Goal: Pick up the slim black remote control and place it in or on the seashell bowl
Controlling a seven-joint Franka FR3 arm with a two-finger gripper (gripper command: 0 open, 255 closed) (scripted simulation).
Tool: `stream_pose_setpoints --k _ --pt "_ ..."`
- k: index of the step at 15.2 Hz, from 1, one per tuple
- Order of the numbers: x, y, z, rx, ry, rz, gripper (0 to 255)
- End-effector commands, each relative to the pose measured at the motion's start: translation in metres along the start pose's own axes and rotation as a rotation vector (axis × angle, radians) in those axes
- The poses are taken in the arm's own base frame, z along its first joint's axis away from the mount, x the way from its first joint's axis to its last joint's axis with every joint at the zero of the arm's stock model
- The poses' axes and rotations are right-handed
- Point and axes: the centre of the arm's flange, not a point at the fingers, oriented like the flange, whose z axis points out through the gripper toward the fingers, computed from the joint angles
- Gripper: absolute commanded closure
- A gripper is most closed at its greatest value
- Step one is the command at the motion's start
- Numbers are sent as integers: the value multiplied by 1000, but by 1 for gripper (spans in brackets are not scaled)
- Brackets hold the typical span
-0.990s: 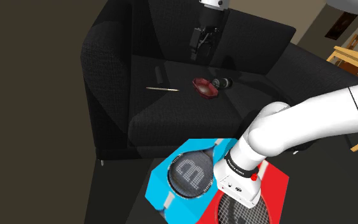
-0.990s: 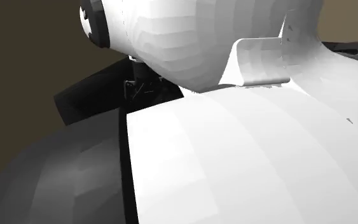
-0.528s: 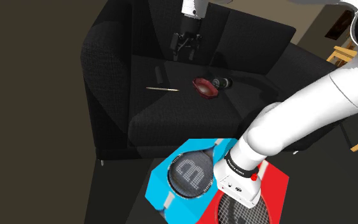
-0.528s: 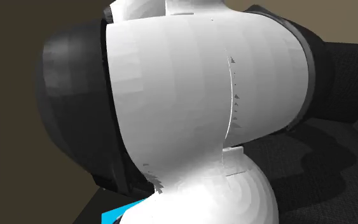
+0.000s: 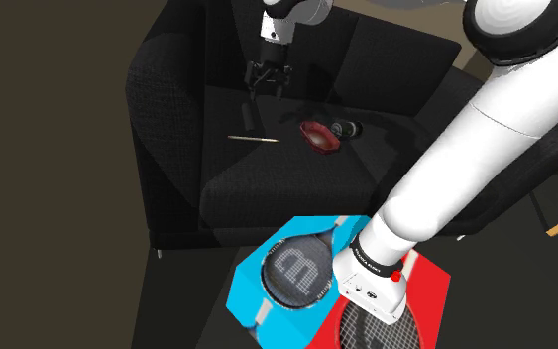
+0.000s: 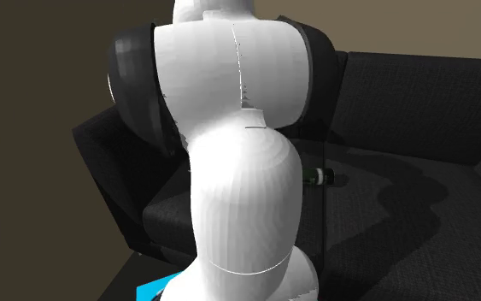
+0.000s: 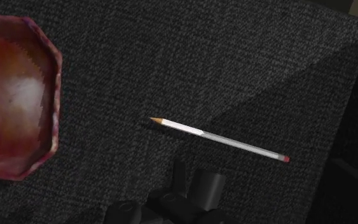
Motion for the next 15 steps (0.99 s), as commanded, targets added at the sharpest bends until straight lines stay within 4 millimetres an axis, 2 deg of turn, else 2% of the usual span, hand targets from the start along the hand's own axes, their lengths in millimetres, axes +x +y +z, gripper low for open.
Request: stream_pose_setpoints --k 1,12,15 --pt "26 4 12 8 -8 51 0" --pt "154 46 82 50 -55 319 0" --pt "156 47 95 51 -56 327 0"
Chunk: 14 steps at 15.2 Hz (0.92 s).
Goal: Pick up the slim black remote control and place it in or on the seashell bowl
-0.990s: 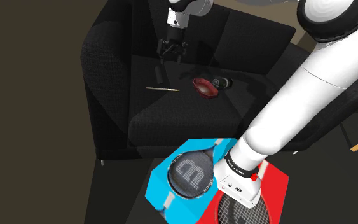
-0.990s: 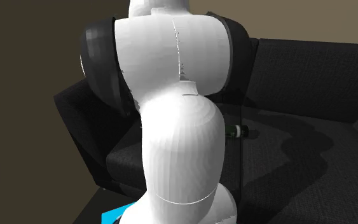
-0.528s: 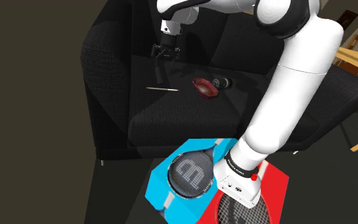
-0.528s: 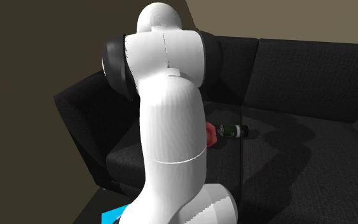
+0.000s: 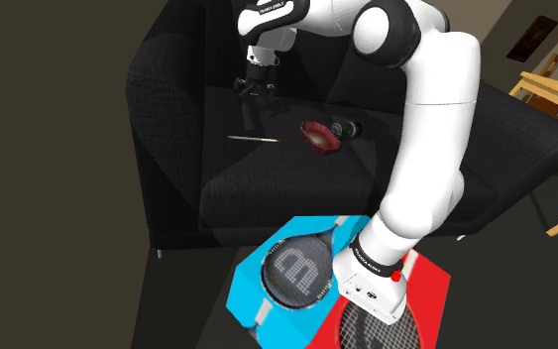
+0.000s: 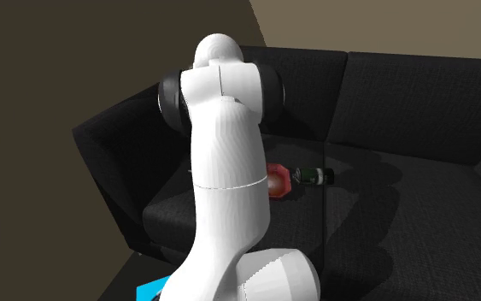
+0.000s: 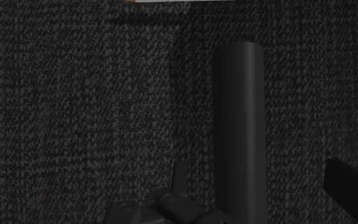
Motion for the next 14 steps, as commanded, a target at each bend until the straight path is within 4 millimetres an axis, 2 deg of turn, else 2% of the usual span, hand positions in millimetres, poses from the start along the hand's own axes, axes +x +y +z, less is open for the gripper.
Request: stream_pose_setpoints --k 1,5,13,14 --pt "1 0 11 1 0 4 0" --pt "1 0 35 1 0 4 0" --pt "1 0 35 1 0 4 0" --pt "1 0 35 1 0 4 255"
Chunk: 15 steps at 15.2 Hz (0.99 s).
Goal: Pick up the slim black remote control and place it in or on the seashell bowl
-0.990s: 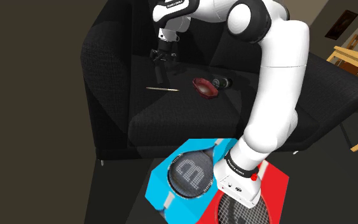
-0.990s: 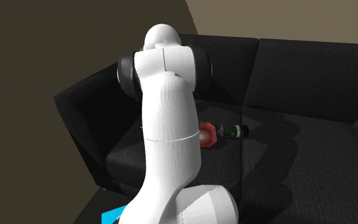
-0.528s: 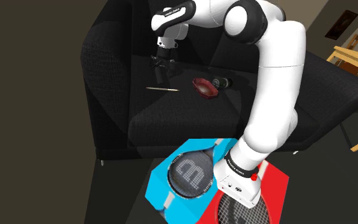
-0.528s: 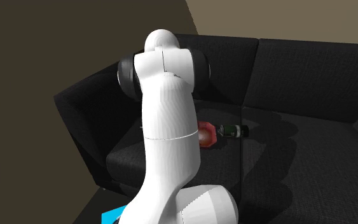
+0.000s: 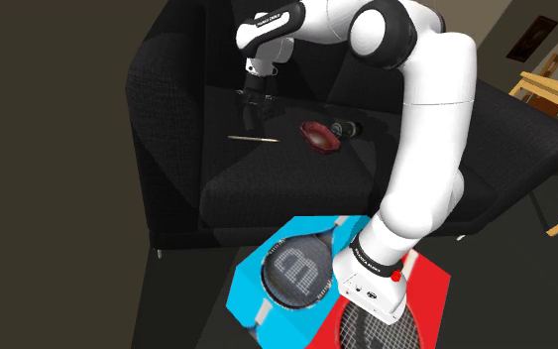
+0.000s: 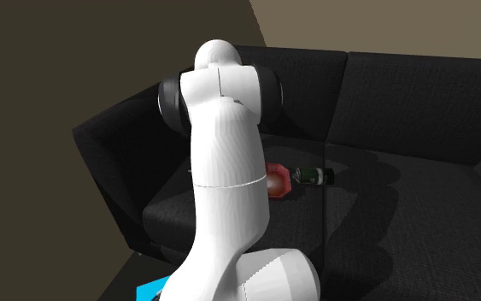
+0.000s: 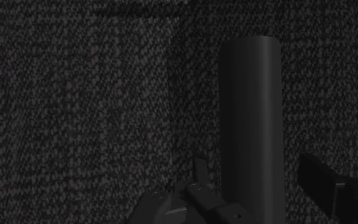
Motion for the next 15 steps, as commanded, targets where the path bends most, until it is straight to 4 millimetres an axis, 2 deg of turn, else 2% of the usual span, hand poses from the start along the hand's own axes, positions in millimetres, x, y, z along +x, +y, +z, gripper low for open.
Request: stream_pose_setpoints --k 1,6,9,15 --pt "0 -1 2 2 -2 -1 255" --pt "-3 -7 3 1 -2 -1 255" --pt "0 -1 2 2 -2 -1 255" --pt "-7 -2 -29 2 -2 -1 255"
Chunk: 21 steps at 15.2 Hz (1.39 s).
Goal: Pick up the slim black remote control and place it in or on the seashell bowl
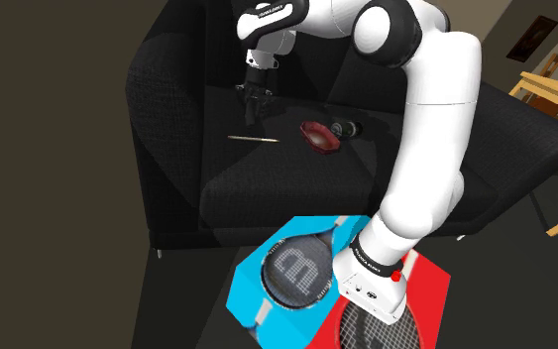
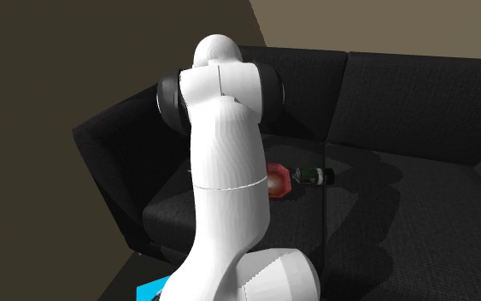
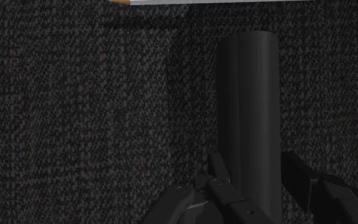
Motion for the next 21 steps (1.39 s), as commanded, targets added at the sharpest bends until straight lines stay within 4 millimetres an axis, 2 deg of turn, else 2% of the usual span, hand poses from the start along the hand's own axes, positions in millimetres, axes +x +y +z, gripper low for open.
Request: stream_pose_setpoints --k 1,19,21 --pt "-3 0 -10 0 0 0 255" --pt "-23 -2 -102 0 0 0 255" --pt "-33 22 -100 0 0 0 255"
